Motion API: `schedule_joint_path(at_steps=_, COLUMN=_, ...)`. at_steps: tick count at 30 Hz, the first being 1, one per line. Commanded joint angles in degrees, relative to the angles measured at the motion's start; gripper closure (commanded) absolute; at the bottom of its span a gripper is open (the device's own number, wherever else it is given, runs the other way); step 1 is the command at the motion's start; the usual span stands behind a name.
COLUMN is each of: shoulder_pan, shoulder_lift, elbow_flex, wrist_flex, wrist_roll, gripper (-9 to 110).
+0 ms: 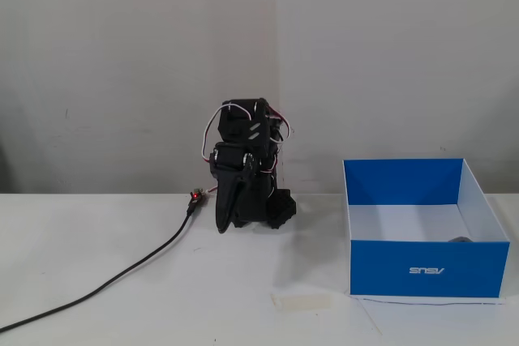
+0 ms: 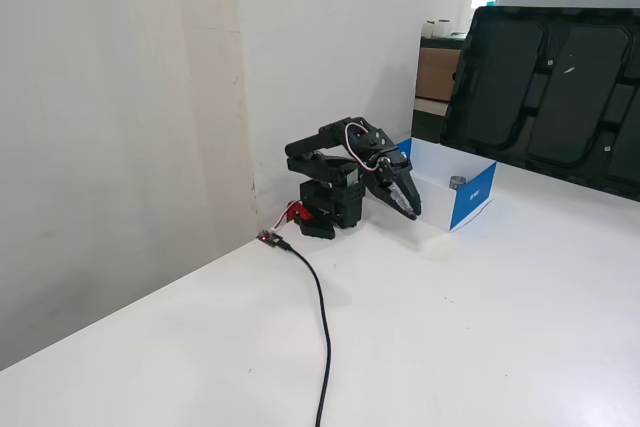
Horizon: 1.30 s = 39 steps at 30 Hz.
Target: Pick the gray block and keep it in the box.
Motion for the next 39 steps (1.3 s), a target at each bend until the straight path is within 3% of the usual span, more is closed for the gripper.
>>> schedule_joint_path(at_steps=1, shoulder_pan=-0.2, shoulder_lift=8.2, elbow_flex=3.4, wrist_flex=-1.8, wrist_roll=1.0, gripper=101)
schedule_joint_path(at_steps=7, shoulder_pan=-0.3, shoulder_lift=15.9, elbow_flex=9.0, wrist_flex=-1.0, wrist_roll=1.0, gripper=101)
schedule_joint_path(at_steps=39, shoulder_pan=-2.7, shoulder_lift=16.5, elbow_flex=16.3, wrist_flex=2.2, wrist_roll=0.6, gripper=101)
